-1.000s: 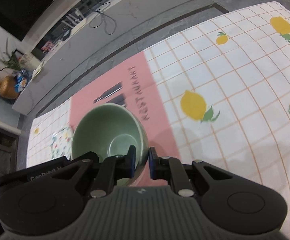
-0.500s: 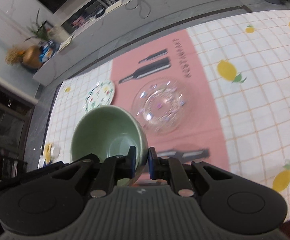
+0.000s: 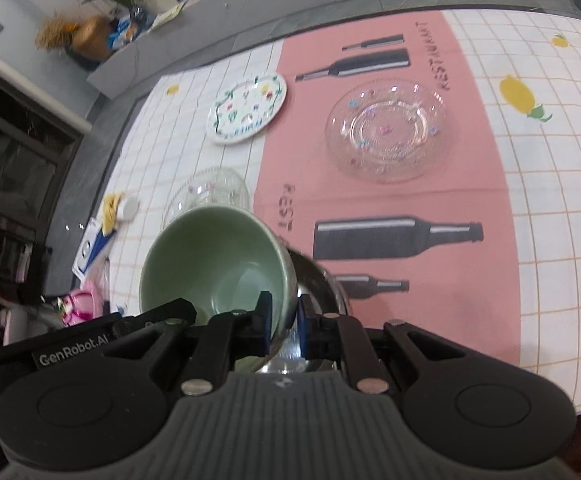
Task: Organize plates and bowls
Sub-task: 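Lower the green bowl into the steel bowls held by the left tool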
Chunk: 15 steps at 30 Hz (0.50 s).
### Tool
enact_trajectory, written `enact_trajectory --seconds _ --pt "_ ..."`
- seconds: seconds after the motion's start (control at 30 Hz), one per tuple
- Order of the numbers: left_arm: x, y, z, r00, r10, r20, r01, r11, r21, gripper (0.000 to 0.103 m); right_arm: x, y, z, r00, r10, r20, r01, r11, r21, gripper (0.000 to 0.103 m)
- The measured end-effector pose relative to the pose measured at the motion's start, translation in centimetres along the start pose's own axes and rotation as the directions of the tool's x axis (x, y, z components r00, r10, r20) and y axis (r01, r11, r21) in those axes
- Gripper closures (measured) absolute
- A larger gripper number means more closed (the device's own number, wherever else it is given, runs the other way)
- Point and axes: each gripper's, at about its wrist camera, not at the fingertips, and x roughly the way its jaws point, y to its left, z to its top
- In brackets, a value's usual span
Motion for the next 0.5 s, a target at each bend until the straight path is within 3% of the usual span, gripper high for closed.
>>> enact_trajectory --seconds 0.5 --pt "2.4 1.4 -1.2 0.998 0.034 -0.055 -0.033 0.999 0.019 0.093 3.1 -0.2 -1.2 0.996 -0.044 -0.080 0.041 0.998 -0.039 0.092"
